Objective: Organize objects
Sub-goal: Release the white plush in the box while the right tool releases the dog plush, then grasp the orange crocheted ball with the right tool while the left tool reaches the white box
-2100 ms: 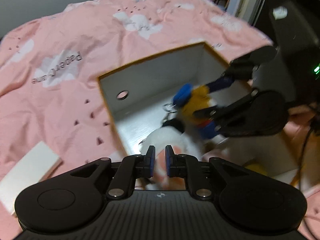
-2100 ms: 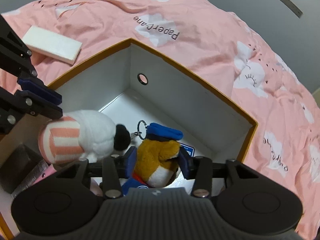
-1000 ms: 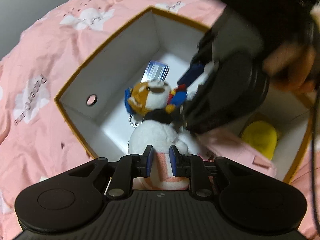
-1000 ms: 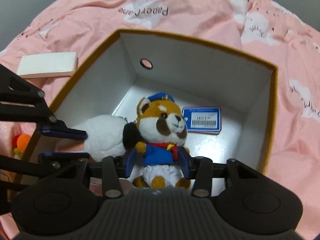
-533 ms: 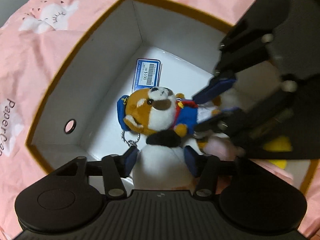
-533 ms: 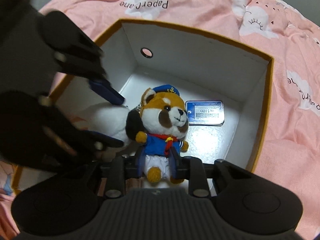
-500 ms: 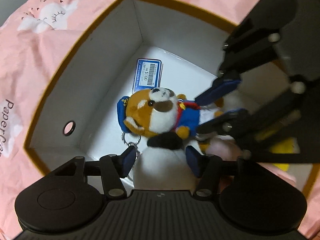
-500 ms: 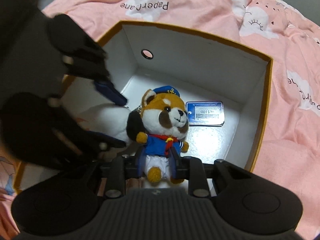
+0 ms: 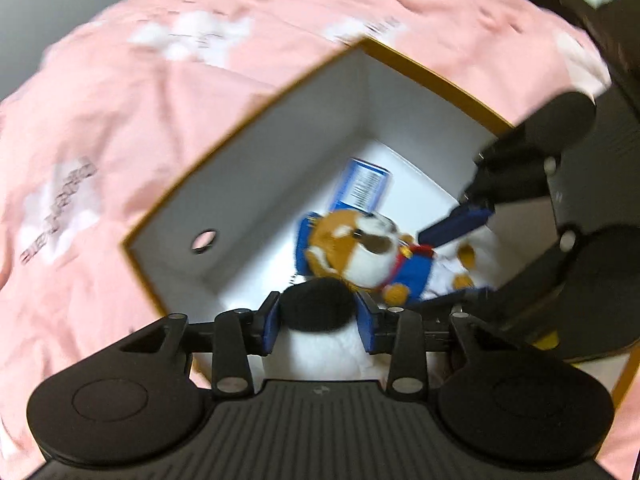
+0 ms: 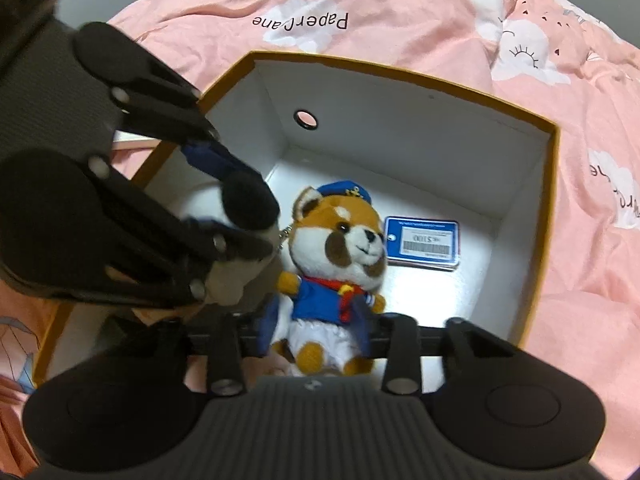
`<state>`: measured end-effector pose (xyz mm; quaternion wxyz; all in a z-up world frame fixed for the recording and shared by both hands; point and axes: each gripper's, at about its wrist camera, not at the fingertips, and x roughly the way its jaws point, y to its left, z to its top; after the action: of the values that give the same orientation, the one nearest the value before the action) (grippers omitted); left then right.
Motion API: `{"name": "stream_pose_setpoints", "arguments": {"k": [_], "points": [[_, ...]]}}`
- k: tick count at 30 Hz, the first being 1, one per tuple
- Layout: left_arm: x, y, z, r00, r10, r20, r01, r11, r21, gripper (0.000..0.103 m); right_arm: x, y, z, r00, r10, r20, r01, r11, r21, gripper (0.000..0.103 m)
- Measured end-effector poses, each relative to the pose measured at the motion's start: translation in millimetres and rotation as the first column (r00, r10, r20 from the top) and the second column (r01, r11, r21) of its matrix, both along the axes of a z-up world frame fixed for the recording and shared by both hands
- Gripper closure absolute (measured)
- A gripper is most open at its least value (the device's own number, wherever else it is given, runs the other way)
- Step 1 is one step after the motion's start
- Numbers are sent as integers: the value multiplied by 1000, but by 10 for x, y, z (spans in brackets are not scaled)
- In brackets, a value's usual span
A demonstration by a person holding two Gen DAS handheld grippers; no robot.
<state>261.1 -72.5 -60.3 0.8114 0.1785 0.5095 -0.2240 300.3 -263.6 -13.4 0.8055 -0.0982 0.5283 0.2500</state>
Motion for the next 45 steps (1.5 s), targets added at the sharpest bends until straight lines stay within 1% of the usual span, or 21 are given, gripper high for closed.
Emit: {"name": "stream_pose_setpoints", "arguments": {"k": [3, 5, 6, 9, 11, 14, 15, 17, 20, 22, 24, 26, 27, 29, 33, 35, 37, 38, 41, 44, 45], "points": [[-54, 69, -65, 995, 92, 21, -92, 996, -19, 62, 27, 64, -94, 1000, -17, 12, 18, 998, -55, 58], [-92, 106, -101, 992, 127, 29, -125, 991, -43, 62, 65, 84, -153, 999, -29, -14, 28, 998, -63, 70], [-113, 116, -105, 991, 133, 29, -131, 990, -49, 62, 69, 77, -149, 999, -33, -15, 32, 998, -60, 71], [-119, 158, -74, 987, 160, -9, -161, 984, -80, 63, 81, 35, -101, 999, -35, -40, 33, 998, -49, 73], [-107, 195, -68, 985, 170, -30, -173, 980, -101, 63, 67, 31, -56, 999, -20, -44, 17, 998, -66, 74], [-104, 185, -105, 986, 164, -34, -167, 981, -102, 63, 16, 121, -13, 999, 29, -16, -32, 985, -170, 74], [-115, 179, -112, 986, 163, -32, -165, 981, -102, 63, -9, 145, -11, 998, 56, -19, -59, 978, -198, 74], [-155, 220, -77, 985, 166, -39, -170, 978, -120, 64, -54, 154, -3, 996, 88, -33, -93, 971, -220, 74], [-107, 270, -65, 979, 175, -104, -192, 965, -179, 67, -50, 164, -16, 991, 105, -81, -120, 969, -214, 74], [-48, 303, -63, 972, 193, -136, -217, 957, -193, 70, -51, 177, -40, 984, 123, -130, -148, 967, -209, 74], [-27, 307, -77, 971, 197, -139, -221, 956, -193, 70, -37, 183, -46, 985, 105, -137, -132, 969, -209, 74], [-54, 233, -102, 977, 182, -107, -197, 969, -150, 69, -3, 182, -85, 986, 80, -149, -111, 972, -210, 73], [-78, 186, -109, 982, 171, -86, -181, 975, -128, 68, -21, 220, -117, 985, 75, -152, -108, 969, -220, 71], [-123, 149, -115, 985, 164, -56, -169, 978, -121, 62, -75, 224, -125, 986, 79, -149, -113, 965, -236, 68], [-218, 185, -92, 987, 159, -6, -158, 977, -144, 57, -126, 184, -26, 991, 64, -120, -90, 971, -220, 68], [-267, 246, -51, 983, 184, 8, -180, 968, -175, 55, -154, 172, 49, 994, 56, -97, -76, 974, -214, 65], [-355, 329, 42, 975, 220, 27, -208, 951, -227, 55, -210, 161, 145, 997, 51, -65, -64, 976, -209, 62], [-419, 372, 115, 970, 241, 42, -223, 941, -253, 55, -222, 189, 195, 998, 45, -45, -53, 977, -206, 59], [-668, 552, 415, 952, 289, 101, -239, 909, -342, 51, -314, 207, 382, 999, 11, 43, -3, 984, -180, 58], [-913, 802, 686, 933, 333, 136, -257, 881, -396, 51, -467, 265, 609, 986, -23, 165, 42, 993, -111, 58], [-981, 893, 746, 925, 355, 136, -276, 874, -400, 50, -529, 303, 681, 978, -30, 204, 46, 996, -72, 56]]}}
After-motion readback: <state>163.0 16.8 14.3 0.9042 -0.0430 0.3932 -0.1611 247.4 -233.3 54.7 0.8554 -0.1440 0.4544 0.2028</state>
